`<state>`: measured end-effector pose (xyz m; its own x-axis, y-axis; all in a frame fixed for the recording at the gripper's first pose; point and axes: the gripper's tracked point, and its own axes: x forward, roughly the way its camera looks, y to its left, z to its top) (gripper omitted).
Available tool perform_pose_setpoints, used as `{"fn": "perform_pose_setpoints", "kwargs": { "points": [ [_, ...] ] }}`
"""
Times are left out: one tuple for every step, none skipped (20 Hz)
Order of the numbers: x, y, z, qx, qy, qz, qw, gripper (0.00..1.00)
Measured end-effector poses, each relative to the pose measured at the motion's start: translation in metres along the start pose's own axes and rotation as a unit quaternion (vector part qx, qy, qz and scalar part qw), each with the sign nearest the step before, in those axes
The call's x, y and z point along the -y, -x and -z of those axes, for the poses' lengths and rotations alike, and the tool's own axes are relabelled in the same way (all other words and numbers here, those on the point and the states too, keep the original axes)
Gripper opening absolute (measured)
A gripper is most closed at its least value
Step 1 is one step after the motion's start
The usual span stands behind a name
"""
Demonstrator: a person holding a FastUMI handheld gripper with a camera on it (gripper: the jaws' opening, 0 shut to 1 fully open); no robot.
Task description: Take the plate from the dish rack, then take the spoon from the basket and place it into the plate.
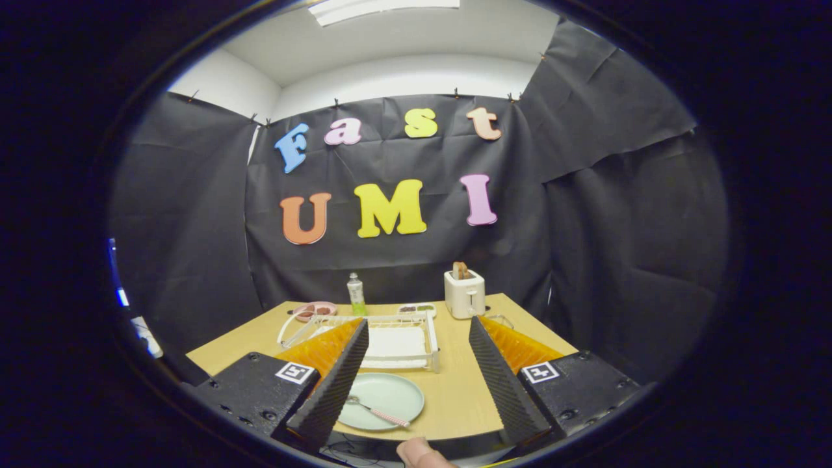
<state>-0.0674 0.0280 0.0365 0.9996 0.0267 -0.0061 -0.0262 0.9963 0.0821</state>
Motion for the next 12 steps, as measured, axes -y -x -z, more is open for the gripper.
{"fn": "perform_pose_setpoints", "kwargs": {
  "points": [
    [0.002,0.000,-0.003,-0.002,-0.004,0.000,1.000,1.00],
    [0.005,-0.001,-0.004,-0.003,-0.006,0.002,1.000,1.00],
    [0.008,-0.002,-0.003,-0.004,-0.009,0.006,1.000,1.00],
    [0.010,-0.002,-0.002,-0.006,-0.011,0.009,1.000,1.00],
    [0.011,-0.003,0.000,-0.009,-0.012,0.010,1.000,1.00],
    [0.010,-0.004,0.001,-0.013,-0.010,0.010,1.000,1.00],
    [0.011,-0.006,0.004,-0.018,-0.006,0.011,1.000,1.00],
    [0.011,-0.007,0.005,-0.019,-0.002,0.010,1.000,1.00],
    [0.010,-0.008,0.006,-0.019,0.003,0.008,1.000,1.00],
    [0.008,-0.007,0.007,-0.016,0.006,0.005,1.000,1.00],
    [0.007,-0.008,0.009,-0.014,0.012,0.003,1.000,1.00],
    [0.007,-0.009,0.012,-0.017,0.016,0.004,1.000,1.00]
  ]
}}
